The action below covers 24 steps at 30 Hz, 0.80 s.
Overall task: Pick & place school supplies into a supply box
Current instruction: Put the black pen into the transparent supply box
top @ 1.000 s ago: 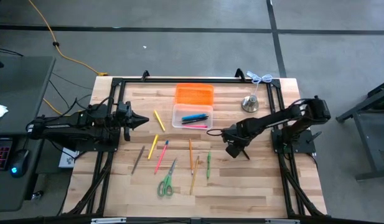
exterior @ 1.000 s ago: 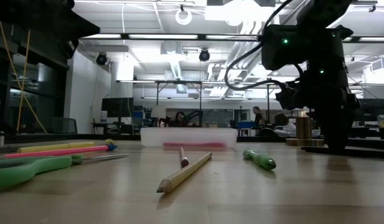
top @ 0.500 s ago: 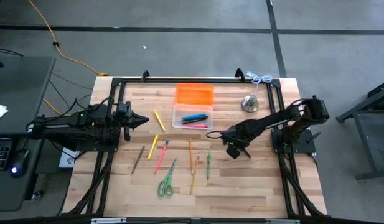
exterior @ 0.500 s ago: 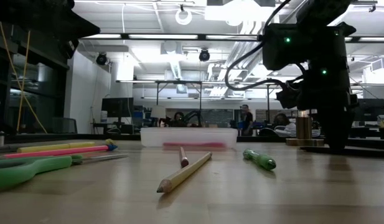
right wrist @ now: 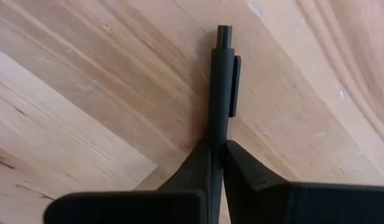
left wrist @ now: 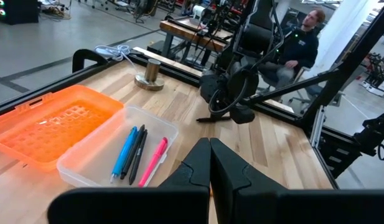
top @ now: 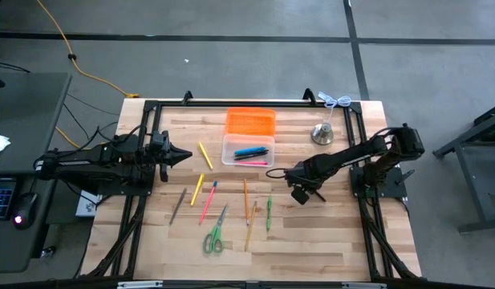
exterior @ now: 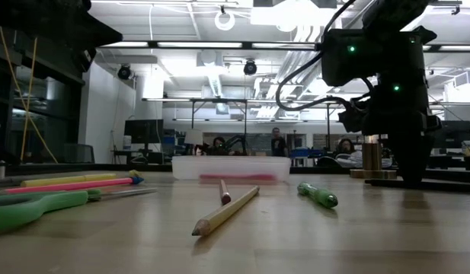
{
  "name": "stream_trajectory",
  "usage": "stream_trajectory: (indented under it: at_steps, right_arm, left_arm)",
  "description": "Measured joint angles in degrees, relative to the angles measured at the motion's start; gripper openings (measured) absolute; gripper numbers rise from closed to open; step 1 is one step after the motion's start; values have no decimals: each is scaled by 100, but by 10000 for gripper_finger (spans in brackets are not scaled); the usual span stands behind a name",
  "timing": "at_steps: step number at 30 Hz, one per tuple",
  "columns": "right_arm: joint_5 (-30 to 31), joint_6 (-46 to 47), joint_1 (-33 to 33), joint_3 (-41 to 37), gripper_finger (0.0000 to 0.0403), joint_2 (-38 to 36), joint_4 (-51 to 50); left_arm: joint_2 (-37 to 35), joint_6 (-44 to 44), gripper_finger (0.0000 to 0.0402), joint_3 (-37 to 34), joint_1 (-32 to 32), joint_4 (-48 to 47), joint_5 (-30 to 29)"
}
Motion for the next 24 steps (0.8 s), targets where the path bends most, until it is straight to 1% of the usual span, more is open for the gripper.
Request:
stream_trajectory:
  at_steps: [6,9,15,20,24]
  right_arm:
    - [-214,-134,-7,247,3,-49,-111]
    - [-169,-162,-9,396,4,-172,-40]
    - [-278,-140,-37,664,2,-696,-55]
    - [-303,-138,-132,879,2,-1284,-15]
    - [-310,-131,-252,1001,3,-1806,271]
  left_arm:
    - [-2,-437,33,-2,2,0,22]
    - [-2,-669,33,-2,2,0,22]
    - [0,-908,33,-2,0,0,24]
    - [-1,-1026,33,-2,0,3,24]
    - [-1,-1137,33,-1,0,5,24]
